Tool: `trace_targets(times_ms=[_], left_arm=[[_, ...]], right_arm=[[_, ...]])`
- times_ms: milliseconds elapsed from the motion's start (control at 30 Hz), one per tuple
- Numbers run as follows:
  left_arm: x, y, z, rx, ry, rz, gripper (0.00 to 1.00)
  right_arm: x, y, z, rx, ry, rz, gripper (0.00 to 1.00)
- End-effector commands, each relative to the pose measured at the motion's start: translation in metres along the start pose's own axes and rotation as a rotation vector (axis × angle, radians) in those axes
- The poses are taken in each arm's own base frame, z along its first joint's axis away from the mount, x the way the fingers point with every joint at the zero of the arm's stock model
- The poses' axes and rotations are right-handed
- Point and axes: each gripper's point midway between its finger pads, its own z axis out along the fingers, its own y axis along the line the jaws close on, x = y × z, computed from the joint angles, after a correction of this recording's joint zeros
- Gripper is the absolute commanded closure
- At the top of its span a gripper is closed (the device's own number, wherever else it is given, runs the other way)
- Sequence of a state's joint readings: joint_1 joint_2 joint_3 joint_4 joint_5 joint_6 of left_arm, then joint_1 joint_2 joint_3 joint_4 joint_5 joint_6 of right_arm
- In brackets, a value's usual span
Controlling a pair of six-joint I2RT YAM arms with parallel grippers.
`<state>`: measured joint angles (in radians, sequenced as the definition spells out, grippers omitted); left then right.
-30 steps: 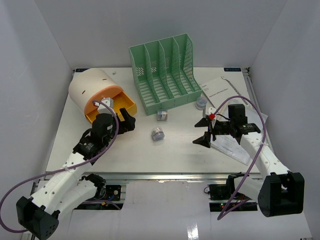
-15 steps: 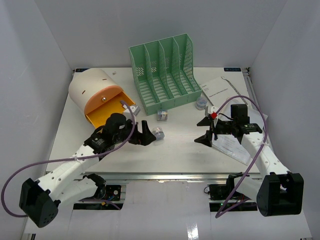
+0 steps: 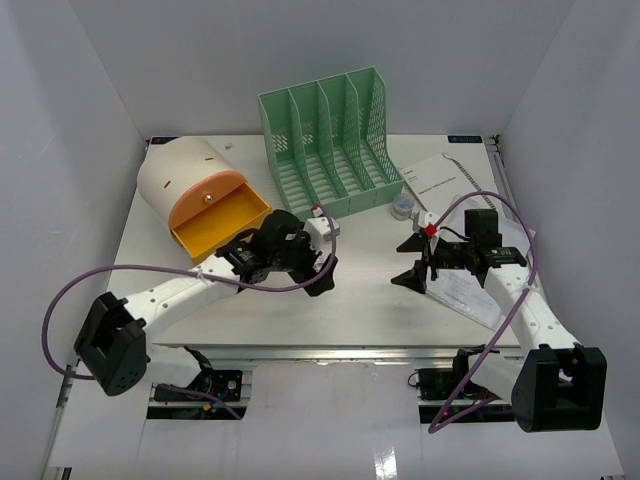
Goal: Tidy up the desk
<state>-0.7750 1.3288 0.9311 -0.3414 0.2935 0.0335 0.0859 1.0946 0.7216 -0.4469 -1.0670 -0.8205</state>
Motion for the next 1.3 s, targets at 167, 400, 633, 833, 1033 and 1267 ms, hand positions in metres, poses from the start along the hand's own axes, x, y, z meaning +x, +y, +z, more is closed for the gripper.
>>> trace_targets(times_ms=[167,400,633,833,1033,1267], left_arm=[[-0.009,0.053,0.04,-0.071,0.13,0.383,0.02],[0.01,0.081,0.062,-0.128,0.25,0.382,0.02],[0.029,0.094,0.07,-0.166,0.348,0.335,0.13],[0.034,0.094,0.064,-0.193,0.377,0.264,0.49],[-0.024,0.072,0.022,-0.201,0.177,0.229,0.68],[-0.118,0.079,-0.088,-0.451,-0.085,0.287,0.73]], right_arm=[[-0.013,-0.002,-0.004,-0.001,-0.027,-0.039,0.1],[-0.013,-0.003,-0.005,0.002,-0.028,-0.041,0.1],[-0.013,-0.003,-0.006,0.002,-0.028,-0.043,0.1],[-0.013,-0.003,-0.006,0.001,-0.03,-0.04,0.1],[-0.013,-0.003,-0.006,0.001,-0.032,-0.036,0.1],[-0.013,-0.003,-0.006,-0.002,-0.034,-0.036,0.1]])
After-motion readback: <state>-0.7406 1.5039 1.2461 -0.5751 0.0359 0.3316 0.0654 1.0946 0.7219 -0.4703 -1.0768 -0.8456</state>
